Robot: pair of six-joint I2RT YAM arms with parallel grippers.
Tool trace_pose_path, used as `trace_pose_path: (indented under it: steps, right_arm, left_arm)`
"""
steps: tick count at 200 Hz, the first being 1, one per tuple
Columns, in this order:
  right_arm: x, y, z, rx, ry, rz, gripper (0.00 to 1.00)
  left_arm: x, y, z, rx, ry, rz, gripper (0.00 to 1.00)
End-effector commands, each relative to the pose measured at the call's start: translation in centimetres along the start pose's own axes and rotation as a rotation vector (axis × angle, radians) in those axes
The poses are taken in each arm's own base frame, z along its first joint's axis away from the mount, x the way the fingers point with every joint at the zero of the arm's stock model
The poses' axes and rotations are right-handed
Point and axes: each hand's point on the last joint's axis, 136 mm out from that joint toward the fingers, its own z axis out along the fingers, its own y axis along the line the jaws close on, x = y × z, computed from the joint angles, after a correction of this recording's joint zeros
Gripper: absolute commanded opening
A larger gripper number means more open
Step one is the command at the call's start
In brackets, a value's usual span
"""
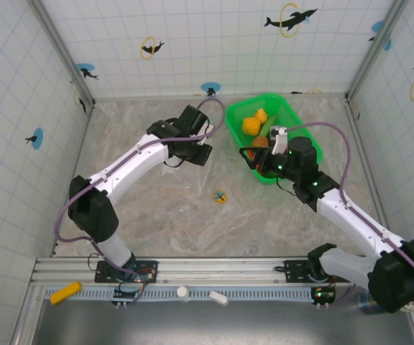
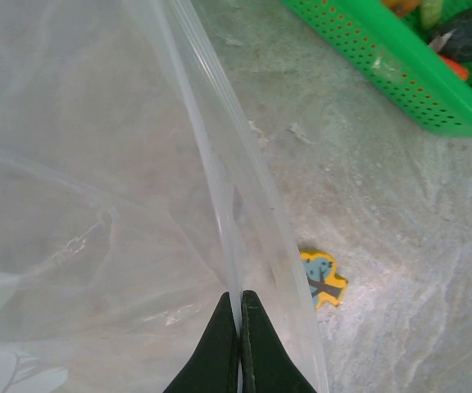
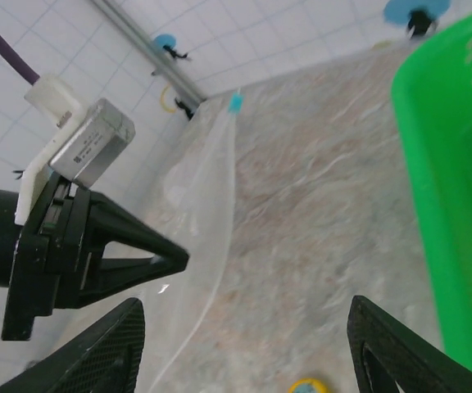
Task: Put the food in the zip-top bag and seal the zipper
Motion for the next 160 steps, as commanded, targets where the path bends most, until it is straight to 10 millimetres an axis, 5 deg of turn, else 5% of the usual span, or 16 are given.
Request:
trace_pose_path:
  steps: [1, 36, 114, 131, 160]
  right_arm:
    - [2.2, 0.9, 1.4, -0.114, 0.112, 0.189, 0.69]
    - [4.2, 1.0, 4.0, -0.091, 0.191, 0.188, 0.71]
    - [7.5, 0.7, 9.0, -0.045, 0.285, 0.176, 0.59]
    - [7.3, -0.3, 8.9, 0.01, 0.259, 0.153, 0.47]
    - [7.0, -0.7, 8.9, 0.026, 0.256, 0.139, 0.1]
  left_arm:
    - [0.2, -2.4, -0.5, 0.153, -0.039, -0.004, 0.0]
    - [1.2, -4.7, -1.5, 0.307, -0.089, -0.031, 0.0]
    - [2.3, -4.8, -1.8, 0.322, -0.076, -0.041, 0.0]
    - [2.6, -4.6, -1.6, 0.306, -0.067, -0.045, 0.0]
    - [3.0, -4.2, -1.5, 0.293, -0.07, -0.052, 0.0]
